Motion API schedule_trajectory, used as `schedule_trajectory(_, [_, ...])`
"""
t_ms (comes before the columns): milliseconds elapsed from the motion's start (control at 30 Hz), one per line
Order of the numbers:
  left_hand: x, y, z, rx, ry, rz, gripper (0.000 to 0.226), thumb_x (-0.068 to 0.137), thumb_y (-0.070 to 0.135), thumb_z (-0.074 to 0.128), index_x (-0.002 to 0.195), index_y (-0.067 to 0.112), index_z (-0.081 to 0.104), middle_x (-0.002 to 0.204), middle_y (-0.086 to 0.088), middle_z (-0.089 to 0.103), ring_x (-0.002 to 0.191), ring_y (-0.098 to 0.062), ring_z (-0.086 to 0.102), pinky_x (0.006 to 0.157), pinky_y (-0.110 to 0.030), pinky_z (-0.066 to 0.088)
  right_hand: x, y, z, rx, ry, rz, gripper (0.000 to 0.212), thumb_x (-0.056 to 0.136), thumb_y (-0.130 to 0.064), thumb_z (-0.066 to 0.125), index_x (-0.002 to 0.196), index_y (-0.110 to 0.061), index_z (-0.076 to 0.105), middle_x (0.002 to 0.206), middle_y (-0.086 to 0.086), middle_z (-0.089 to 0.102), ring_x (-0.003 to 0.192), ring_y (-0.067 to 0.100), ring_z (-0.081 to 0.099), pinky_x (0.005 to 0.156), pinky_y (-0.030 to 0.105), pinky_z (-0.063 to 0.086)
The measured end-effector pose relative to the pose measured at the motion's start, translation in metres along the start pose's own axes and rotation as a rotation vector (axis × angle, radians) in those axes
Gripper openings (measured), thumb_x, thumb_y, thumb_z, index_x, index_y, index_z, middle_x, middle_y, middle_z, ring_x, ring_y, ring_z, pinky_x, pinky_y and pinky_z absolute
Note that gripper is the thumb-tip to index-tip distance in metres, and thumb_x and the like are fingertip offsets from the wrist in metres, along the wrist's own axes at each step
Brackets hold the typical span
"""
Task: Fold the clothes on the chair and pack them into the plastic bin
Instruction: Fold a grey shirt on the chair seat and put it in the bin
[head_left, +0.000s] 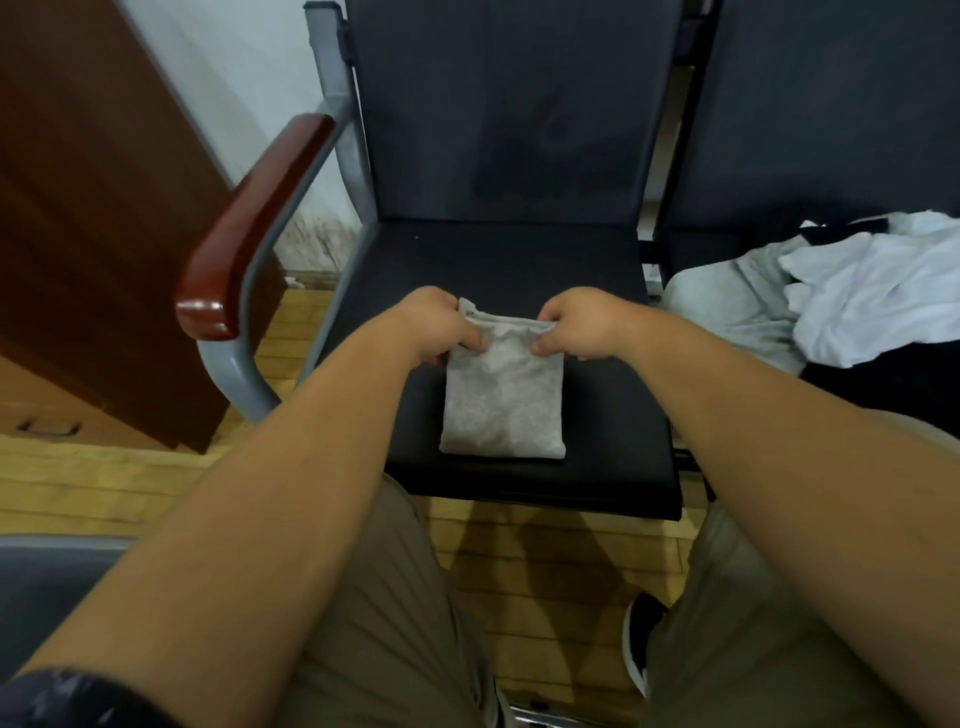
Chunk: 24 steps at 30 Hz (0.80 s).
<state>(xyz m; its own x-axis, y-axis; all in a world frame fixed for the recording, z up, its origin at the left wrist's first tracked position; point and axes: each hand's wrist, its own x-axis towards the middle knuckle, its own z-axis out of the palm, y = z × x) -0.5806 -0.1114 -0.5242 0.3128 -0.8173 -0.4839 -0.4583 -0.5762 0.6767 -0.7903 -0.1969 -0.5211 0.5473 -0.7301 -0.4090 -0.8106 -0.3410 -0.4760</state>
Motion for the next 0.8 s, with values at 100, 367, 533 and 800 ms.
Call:
schedule_trajectory(100, [-0.032,0.011,-0.009,-0.006,0.010,0.073,0.030,0.075,0.014,0.092,0.100,0.010,0.078,0.100,-0.009,0.079,0.094,-0.024,0.076,0.081,-0.041,0.065,-0.029,-0.007,-0.014,-0.018,0.017,-0.027,0.023,0.091,-0.041,0.079,0.109,-0.032,0.069,0.106,-0.005,0.068,0.096,0.016,0.065,0.079,0.035,0.053])
schedule_trajectory(367, [-0.123,0.011,-0.056,0.032,0.225,0.294,0.026,0.077,0.013,0.090,0.098,0.018,0.075,0.095,-0.006,0.076,0.089,-0.018,0.071,0.077,-0.033,0.060,-0.086,-0.074,-0.033,0.062,0.072,-0.154,0.019,0.098,-0.024,0.068,0.114,-0.028,0.059,0.102,-0.001,0.074,0.075,0.007,0.078,0.073,0.037,0.067])
schedule_trajectory(533, [-0.177,-0.023,-0.102,0.046,0.463,0.297,0.038,0.074,0.014,0.091,0.104,0.026,0.072,0.099,0.005,0.071,0.092,-0.011,0.067,0.074,-0.029,0.055,-0.103,-0.151,-0.015,0.023,0.199,-0.342,0.027,0.092,-0.014,0.069,0.116,-0.025,0.065,0.102,0.000,0.071,0.078,0.015,0.076,0.074,0.038,0.066])
schedule_trajectory(800, [-0.260,-0.147,-0.147,0.038,0.624,0.061,0.037,0.078,0.025,0.090,0.107,0.033,0.068,0.103,0.009,0.067,0.089,-0.009,0.062,0.071,-0.031,0.056,-0.098,-0.275,0.071,-0.277,0.091,-0.672,0.018,0.094,-0.016,0.065,0.108,-0.025,0.072,0.090,-0.009,0.061,0.092,0.018,0.061,0.067,0.028,0.042])
